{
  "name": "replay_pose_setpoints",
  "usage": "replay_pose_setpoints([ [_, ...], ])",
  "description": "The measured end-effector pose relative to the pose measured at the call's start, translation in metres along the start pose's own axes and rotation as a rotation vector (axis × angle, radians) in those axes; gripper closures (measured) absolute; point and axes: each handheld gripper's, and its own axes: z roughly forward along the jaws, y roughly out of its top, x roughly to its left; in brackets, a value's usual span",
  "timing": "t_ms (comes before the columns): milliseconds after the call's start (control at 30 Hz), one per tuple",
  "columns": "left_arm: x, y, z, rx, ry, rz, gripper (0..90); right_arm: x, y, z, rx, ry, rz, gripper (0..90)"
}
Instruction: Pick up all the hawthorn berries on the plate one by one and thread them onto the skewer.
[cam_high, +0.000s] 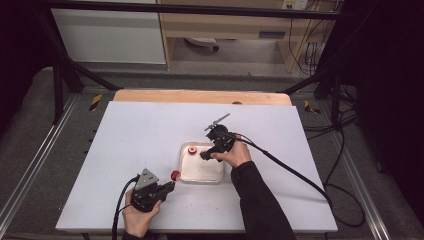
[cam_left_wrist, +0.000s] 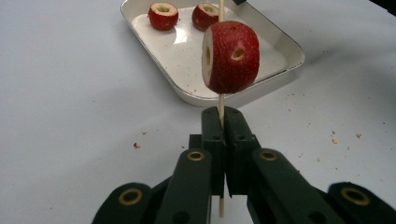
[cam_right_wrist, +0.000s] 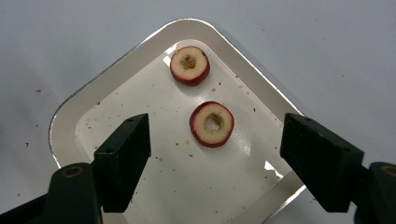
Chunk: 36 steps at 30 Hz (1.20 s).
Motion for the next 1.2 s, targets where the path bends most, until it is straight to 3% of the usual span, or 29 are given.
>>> replay_pose_setpoints([
  [267, 0.0, 0.0, 0.001, 0.002, -0.006, 0.001, 88.1, -0.003, 0.007, 0.015, 0.05, 0.006, 0.006, 32.1],
  [367, 0.0, 0.0, 0.0, 0.001, -0.006, 0.0, 88.1, -0.003, 0.009, 0.02, 0.065, 0.002, 0.036, 34.0],
  [500, 0.001, -0.001, -0.001, 0.0, -0.006, -0.001, 88.1, -0.006, 0.009, 0.025, 0.056, 0.003, 0.128, 38.1],
  [600, 0.002, -0.002, -0.001, 0.0, -0.006, -0.005, 88.1, -0.006, 0.009, 0.027, 0.045, 0.014, 0.165, 41.1],
  [1000, 0.003, -0.003, 0.0, 0.003, -0.006, -0.003, 88.1, -0.005, 0.008, 0.033, 0.058, 0.013, 0.276, 52.1],
  [1200, 0.002, -0.003, 0.0, 0.003, -0.009, -0.004, 88.1, -0.006, 0.008, 0.035, 0.072, 0.012, 0.297, 55.4],
])
